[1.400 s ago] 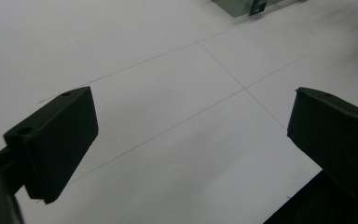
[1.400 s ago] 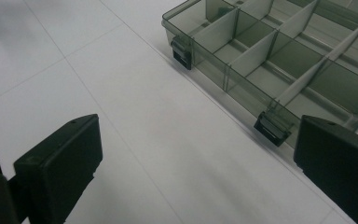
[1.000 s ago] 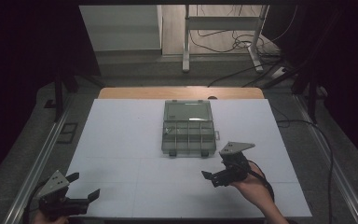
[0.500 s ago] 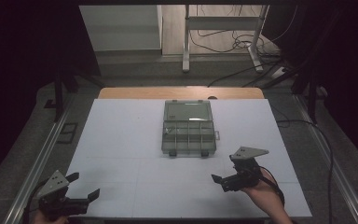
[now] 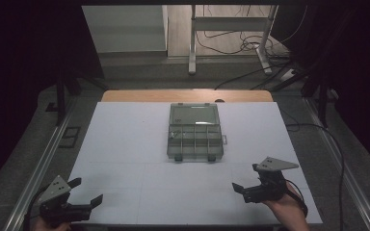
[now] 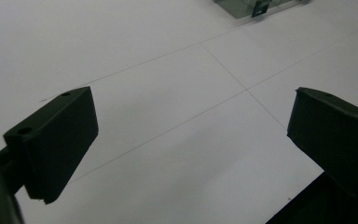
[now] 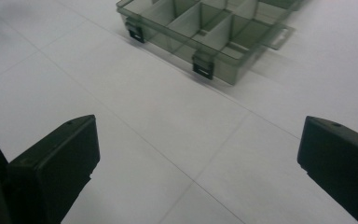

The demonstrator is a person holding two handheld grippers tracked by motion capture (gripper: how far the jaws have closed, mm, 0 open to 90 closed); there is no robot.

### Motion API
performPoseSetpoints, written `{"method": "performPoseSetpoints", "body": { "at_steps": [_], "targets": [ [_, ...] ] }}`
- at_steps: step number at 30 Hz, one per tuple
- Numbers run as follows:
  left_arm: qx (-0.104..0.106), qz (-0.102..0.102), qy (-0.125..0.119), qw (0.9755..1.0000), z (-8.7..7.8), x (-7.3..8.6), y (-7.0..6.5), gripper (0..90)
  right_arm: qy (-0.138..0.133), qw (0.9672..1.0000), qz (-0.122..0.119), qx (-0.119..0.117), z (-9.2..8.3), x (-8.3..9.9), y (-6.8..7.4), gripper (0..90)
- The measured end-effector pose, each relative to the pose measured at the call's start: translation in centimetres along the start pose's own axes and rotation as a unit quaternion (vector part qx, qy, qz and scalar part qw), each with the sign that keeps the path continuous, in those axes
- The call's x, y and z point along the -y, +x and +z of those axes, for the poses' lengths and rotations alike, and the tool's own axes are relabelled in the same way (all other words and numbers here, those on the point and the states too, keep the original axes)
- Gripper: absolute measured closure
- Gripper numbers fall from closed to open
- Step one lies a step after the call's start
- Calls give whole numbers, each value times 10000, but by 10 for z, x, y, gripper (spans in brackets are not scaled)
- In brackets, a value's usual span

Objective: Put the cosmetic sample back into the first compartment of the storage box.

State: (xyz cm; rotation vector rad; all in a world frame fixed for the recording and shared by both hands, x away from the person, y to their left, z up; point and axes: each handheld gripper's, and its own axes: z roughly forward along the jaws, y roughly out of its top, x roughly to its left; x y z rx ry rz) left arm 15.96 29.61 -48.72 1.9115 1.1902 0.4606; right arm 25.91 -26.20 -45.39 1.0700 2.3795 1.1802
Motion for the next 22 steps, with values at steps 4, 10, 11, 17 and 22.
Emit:
{"method": "performPoseSetpoints", "body": {
  "at_steps": [4,10,11,17,22],
  "targets": [
    [-4,-8,-5,10000,0,0,0,22,-34,9999,60,80,-8,7,-3,0],
    [-4,-15,-12,10000,0,1,1,22,51,9997,87,234,-15,20,-7,0],
    [-1,-19,-16,10000,0,1,0,22,55,9996,131,252,-16,22,-8,0],
    [-7,-5,-12,10000,0,1,0,22,40,9991,287,319,-19,30,-12,0],
    [10,-21,-28,10000,0,0,0,22,164,9990,257,341,-16,30,-11,0]
  ]
}}
